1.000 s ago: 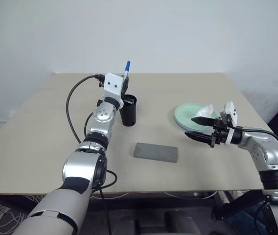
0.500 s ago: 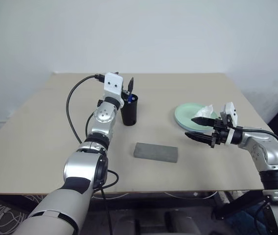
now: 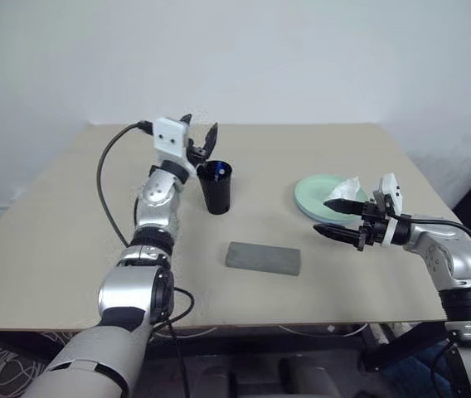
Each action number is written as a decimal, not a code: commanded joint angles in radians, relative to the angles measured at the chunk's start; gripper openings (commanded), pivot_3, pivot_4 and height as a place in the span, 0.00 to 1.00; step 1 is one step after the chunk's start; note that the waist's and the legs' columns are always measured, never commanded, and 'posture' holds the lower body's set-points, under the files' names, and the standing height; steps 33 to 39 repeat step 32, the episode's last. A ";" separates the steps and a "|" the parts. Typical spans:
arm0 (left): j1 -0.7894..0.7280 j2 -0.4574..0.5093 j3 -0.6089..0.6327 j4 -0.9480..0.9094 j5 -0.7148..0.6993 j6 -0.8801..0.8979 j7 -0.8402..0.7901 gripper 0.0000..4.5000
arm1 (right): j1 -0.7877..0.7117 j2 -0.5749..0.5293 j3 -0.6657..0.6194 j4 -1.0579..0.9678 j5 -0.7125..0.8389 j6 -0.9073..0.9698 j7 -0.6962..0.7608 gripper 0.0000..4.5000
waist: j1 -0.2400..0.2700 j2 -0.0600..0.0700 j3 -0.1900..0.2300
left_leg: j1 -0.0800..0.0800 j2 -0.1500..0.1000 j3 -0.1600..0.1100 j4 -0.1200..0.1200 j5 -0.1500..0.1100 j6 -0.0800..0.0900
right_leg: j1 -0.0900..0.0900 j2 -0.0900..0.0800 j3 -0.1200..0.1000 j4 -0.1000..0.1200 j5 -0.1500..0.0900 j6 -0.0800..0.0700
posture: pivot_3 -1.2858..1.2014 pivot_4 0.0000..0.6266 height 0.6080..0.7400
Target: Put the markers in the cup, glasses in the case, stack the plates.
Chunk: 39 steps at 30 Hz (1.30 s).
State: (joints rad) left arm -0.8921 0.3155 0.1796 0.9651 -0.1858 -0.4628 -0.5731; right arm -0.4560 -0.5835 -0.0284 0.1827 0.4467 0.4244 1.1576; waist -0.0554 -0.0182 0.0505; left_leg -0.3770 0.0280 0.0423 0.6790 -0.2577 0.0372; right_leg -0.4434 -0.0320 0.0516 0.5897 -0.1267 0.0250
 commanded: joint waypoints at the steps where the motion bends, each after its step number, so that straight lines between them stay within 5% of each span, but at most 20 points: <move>1: 0.108 0.075 0.009 -0.259 -0.109 0.165 -0.168 0.69 | -0.019 -0.003 -0.034 0.002 0.021 -0.007 -0.003 0.98 | 0.000 0.000 0.000 | 0.000 0.000 0.000 0.000 0.000 0.000 | 0.000 0.000 0.000 0.000 0.000 0.000 | 0.52 0.00 1.00; 7: 0.401 0.240 -0.015 -0.617 -0.209 0.460 -0.373 0.69 | -0.040 -0.022 -0.026 0.074 -0.025 -0.064 0.003 0.98 | 0.002 0.000 0.000 | -0.001 0.000 0.000 0.001 0.000 0.000 | 0.000 0.000 0.000 0.000 -0.001 -0.002 | 0.52 0.00 1.00; 14: 0.631 0.306 -0.101 -0.772 -0.171 0.542 -0.476 0.69 | -0.015 -0.072 -0.062 0.126 -0.028 -0.105 0.021 0.98 | 0.005 0.000 0.000 | 0.000 0.001 0.001 0.002 -0.002 -0.004 | 0.000 -0.002 -0.001 0.000 -0.001 -0.002 | 0.52 0.00 1.00; 39: 0.744 0.239 -0.116 -0.827 -0.093 0.476 -0.349 0.69 | 0.089 -0.154 -0.105 0.116 -0.028 -0.073 0.035 0.98 | 0.004 0.001 0.000 | 0.000 0.003 0.003 0.001 -0.002 -0.004 | -0.001 -0.002 -0.003 0.000 -0.001 -0.002 | 0.52 0.00 1.00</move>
